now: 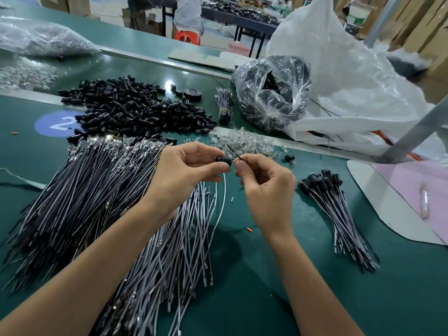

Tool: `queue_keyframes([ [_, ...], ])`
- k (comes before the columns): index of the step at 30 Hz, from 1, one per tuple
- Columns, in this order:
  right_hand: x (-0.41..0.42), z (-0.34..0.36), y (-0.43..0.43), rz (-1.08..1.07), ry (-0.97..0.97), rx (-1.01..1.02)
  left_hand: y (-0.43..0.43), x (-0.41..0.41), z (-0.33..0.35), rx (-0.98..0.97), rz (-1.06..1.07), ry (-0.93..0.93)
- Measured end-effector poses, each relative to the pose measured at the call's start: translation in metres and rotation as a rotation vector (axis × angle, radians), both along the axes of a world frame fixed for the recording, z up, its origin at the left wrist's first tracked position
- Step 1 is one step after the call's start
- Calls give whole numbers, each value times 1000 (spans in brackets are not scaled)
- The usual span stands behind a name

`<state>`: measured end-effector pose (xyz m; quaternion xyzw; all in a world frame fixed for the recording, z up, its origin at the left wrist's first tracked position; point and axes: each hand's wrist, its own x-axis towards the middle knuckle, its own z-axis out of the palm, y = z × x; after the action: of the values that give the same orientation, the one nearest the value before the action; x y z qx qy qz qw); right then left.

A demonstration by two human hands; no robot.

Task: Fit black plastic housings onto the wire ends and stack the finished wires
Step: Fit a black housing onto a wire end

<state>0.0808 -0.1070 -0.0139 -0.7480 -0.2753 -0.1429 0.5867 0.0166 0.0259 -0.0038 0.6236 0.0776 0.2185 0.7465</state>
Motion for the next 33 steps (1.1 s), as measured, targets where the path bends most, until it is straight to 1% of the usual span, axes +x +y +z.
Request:
queue_keyframes([
  [5, -3, -1, -1, 21, 5, 8, 0, 1, -3, 26, -8, 10],
  [9, -1, 0, -1, 55, 69, 42, 0, 2, -5, 7, 14, 13],
  [12, -2, -2, 1, 94, 9, -9, 2, 3, -6, 54, 61, 28],
  [14, -3, -3, 2, 94, -38, -34, 3, 2, -6, 49, 60, 35],
  [16, -3, -2, 1, 80, -32, -20, 3, 1, -5, -1, 13, 38],
  [20, -1, 1, -1, 74, 7, 11, 3, 2, -4, -208, -84, 17],
  [23, -3, -1, 0, 94, 18, -24, 3, 3, -5, -245, -24, 32],
  [26, -3, -1, 1, 66, 19, -37, 6, 3, -6, -266, 33, 11],
  [29, -1, -2, 0, 48, 21, 3, 8, 2, -7, -321, 11, -14],
  [33, -1, -4, 1, 47, -47, -24, 4, 4, -9, -464, -12, -17],
])
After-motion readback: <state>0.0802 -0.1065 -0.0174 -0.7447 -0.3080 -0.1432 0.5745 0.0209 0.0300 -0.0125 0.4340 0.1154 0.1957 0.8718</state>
